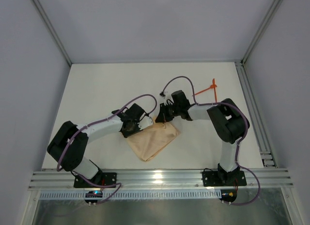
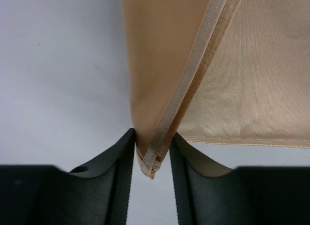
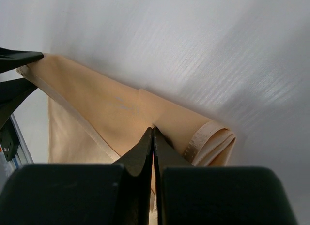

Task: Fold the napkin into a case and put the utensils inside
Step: Fold the lower triangle-folded napkin at the center of the board.

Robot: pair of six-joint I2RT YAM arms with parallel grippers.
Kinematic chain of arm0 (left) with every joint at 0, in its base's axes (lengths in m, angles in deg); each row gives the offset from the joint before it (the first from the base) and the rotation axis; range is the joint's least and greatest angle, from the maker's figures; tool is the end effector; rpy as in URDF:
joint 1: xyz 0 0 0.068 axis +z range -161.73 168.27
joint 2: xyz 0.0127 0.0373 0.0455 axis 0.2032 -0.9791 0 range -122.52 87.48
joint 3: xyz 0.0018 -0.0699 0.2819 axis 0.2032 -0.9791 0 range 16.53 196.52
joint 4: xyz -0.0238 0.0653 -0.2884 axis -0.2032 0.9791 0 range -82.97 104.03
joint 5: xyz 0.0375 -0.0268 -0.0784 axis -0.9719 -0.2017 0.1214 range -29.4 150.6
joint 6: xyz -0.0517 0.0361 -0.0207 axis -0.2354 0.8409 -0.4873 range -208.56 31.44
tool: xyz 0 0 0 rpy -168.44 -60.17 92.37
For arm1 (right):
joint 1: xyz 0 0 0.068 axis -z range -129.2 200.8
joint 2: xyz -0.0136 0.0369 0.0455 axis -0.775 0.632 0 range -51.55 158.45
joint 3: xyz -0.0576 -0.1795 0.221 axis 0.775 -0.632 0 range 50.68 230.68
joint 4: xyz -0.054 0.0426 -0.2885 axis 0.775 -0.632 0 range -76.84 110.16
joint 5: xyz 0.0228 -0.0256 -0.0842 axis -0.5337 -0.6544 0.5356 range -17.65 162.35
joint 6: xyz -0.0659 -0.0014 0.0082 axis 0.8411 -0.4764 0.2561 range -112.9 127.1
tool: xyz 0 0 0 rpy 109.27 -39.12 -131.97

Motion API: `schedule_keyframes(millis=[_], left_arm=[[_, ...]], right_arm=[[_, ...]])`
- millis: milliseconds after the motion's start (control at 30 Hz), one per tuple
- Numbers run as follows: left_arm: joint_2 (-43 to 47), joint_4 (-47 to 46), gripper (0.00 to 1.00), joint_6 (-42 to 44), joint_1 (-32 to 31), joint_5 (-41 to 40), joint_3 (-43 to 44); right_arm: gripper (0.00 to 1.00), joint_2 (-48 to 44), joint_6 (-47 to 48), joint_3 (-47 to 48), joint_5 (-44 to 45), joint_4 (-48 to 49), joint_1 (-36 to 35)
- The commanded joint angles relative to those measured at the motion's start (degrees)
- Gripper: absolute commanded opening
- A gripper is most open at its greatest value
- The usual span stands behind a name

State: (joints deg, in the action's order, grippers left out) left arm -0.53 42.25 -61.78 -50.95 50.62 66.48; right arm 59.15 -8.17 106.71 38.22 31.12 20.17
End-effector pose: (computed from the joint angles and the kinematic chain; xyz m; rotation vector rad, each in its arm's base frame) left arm 0.2427 -0.1862 0.1483 1.5091 2.3899 0.2003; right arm 0.3437 0.2379 0.1008 -0.6342 2.3409 1.0807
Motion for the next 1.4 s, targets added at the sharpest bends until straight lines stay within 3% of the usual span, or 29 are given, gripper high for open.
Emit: schedule_keyframes(millis=[0,67,167,200,367,533,800,1367], left_arm=[[1.52,-2.62,0.32,-1.21,0.11,1.18,-0.64],[1.61,-2.53,0.24,-1.12,-0.06,1.54,-1.08],[2.31,-2.96,0.02,-0.68,0.02,0.75,-1.26],[2.40,-3.58,0.00,-0.25,-0.06,0.31,-1.09],[2.14,-4.02,0.00,2.48,-2.87,-4.60,0.58],[1.09,-4.99,0.00,4.68,-7.18,-8.92,-0.03],[1.08,-3.67,0.00,2.66,-8.94,-10.58,0.93],[0.64,-0.86,0.00,-0.15,-11.49,-11.38,3.04]], right_arm=[[0.03,-0.39,0.59,-2.15,5.57,-3.67,0.22],[0.03,-1.09,-0.02,-2.07,5.57,-3.40,0.22],[0.04,-4.07,-0.47,-1.45,6.79,-4.71,0.22],[0.07,-5.04,-0.55,-1.19,7.58,-5.33,0.22],[0.23,-12.42,-1.87,-1.36,12.94,-9.02,0.22],[0.29,-17.87,-3.71,-2.50,14.18,-10.25,0.22],[0.43,-21.40,-3.98,-5.93,18.84,-15.01,0.13],[0.44,-17.44,-7.32,-10.59,19.98,-11.58,-1.01]])
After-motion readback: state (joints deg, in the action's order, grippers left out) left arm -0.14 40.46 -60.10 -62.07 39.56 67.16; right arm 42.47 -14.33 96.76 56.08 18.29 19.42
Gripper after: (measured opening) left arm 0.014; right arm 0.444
